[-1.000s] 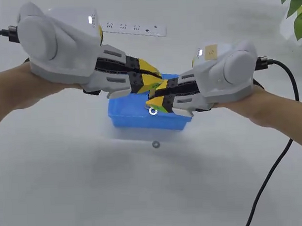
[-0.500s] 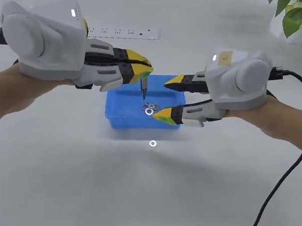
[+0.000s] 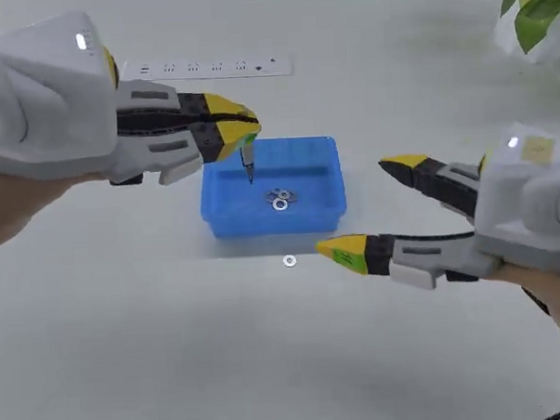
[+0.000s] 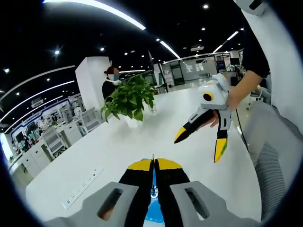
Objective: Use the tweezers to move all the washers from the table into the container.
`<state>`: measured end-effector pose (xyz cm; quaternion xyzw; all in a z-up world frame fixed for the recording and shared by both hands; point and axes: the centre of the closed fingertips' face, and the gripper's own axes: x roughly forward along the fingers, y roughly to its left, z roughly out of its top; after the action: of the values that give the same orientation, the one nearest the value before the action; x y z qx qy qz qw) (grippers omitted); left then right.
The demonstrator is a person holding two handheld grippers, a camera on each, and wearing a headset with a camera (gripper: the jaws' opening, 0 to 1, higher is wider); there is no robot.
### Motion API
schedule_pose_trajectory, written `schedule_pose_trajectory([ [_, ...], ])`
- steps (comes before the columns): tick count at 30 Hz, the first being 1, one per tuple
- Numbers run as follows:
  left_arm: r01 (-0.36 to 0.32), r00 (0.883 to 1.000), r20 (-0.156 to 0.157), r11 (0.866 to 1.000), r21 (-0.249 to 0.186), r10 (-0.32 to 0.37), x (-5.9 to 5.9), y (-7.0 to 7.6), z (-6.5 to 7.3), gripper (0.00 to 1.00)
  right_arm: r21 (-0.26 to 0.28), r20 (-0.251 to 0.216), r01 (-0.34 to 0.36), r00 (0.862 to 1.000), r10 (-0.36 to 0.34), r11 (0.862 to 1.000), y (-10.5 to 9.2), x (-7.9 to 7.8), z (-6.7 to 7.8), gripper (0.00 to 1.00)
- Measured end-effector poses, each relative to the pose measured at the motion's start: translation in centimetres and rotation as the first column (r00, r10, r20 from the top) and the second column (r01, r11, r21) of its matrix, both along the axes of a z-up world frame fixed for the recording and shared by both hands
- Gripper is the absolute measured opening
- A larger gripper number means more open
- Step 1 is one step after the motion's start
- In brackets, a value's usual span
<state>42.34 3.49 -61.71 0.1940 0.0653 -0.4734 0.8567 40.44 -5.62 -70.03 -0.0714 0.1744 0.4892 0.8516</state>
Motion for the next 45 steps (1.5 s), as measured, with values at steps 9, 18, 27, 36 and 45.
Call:
schedule_pose_trajectory([
  [9,-0.01,1.0,-0.027,0.999,-0.039,0.009,-2.5,-1.9,-0.8,0.05,-0.06,-0.058,0.027,0.998,-0.031,0.998,-3.3,-4.0,-3.6,0.87],
  [18,-0.007,0.995,-0.097,0.999,-0.046,0.002,-3.9,-2.8,-3.7,0.05,-0.027,-0.032,-0.012,0.999,0.011,1.0,-3.2,-5.3,-2.4,0.97],
  [27,-0.01,0.992,-0.125,0.998,-0.058,0.003,-4.0,-3.3,-5.3,0.05,-0.032,-0.036,-0.043,0.998,0.042,0.999,-3.1,-5.9,-2.8,1.0],
  [36,0.003,0.99,-0.14,0.998,-0.058,-0.011,-3.5,-4.4,-7.1,0.05,-0.005,-0.072,-0.025,0.997,0.025,1.0,-3.1,-6.7,-3.2,1.0],
  [45,0.012,0.989,-0.148,0.999,-0.047,-0.018,-3.1,-4.5,-7.9,0.05,0.019,-0.107,0.012,0.994,-0.01,1.0,-3.4,-6.8,-4.0,0.99],
])
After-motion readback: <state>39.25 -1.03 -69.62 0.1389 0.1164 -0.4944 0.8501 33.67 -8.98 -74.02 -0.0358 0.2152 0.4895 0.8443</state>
